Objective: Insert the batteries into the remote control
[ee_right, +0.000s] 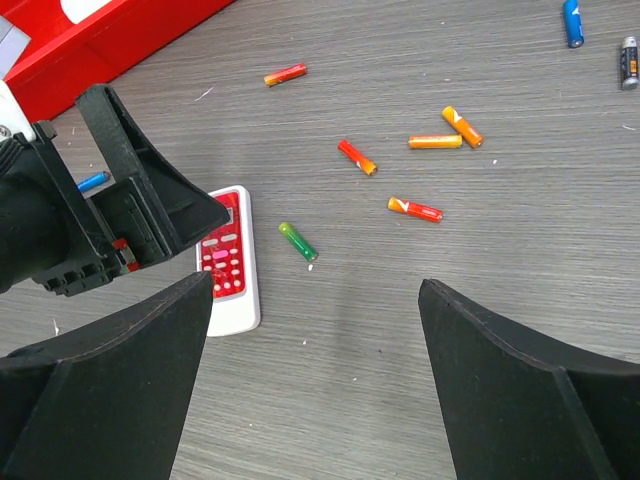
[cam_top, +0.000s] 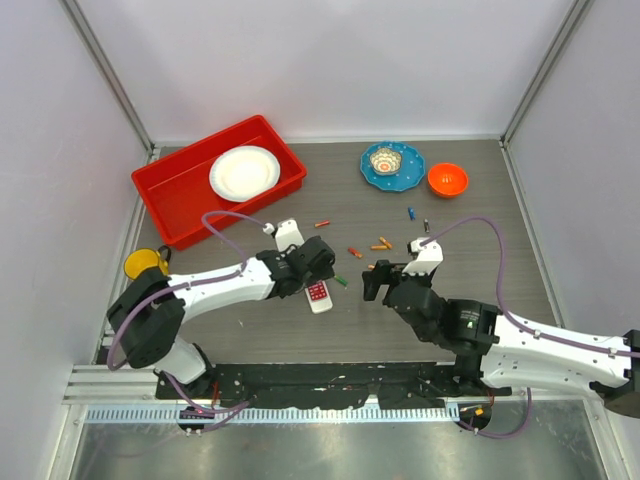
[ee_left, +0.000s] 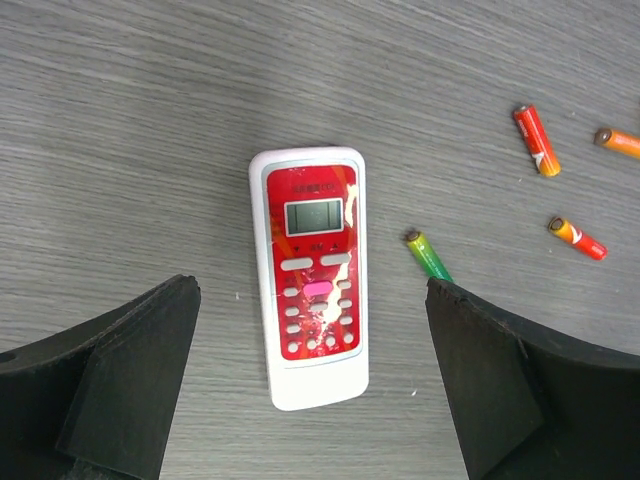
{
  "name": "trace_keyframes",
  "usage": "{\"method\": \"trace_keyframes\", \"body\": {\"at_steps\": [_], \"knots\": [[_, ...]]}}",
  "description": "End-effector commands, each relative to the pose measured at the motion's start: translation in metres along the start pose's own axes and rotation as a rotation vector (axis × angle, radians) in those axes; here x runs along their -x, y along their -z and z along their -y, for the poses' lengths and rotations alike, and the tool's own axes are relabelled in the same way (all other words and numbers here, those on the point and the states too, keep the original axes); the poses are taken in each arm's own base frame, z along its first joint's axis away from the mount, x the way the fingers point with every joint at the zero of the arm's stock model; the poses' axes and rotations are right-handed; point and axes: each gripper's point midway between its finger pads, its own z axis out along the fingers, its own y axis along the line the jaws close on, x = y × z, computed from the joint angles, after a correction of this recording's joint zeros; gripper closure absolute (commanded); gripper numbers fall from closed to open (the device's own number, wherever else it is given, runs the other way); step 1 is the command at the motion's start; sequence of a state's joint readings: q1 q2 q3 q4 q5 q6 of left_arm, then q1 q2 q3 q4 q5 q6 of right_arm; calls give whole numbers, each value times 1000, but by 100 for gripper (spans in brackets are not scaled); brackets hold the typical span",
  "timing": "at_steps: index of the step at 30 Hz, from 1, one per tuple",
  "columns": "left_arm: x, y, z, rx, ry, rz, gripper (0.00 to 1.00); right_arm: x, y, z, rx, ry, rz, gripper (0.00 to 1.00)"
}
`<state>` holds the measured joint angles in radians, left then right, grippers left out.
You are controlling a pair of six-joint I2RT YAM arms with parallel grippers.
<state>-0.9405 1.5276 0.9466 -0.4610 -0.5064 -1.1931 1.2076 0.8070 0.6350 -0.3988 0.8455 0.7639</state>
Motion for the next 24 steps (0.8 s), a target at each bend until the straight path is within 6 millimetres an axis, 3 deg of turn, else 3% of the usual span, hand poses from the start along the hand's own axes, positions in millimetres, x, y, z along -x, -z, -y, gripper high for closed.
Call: {"method": "trace_keyframes", "body": {"at_steps": [1, 9, 17, 24], "knots": [[22, -1, 21, -1, 108, 74, 0, 8, 3, 15, -34, -11, 48, 11], [-1, -28, 22, 97, 85, 3, 0, 7, 5, 18, -27, -17, 51, 11], [-3, -30, 10, 143, 74, 1, 1, 4, 5, 21, -33, -18, 49, 11], [-14, -43, -5, 151, 76, -46, 18, 1, 4, 22, -32, -24, 47, 11]]}}
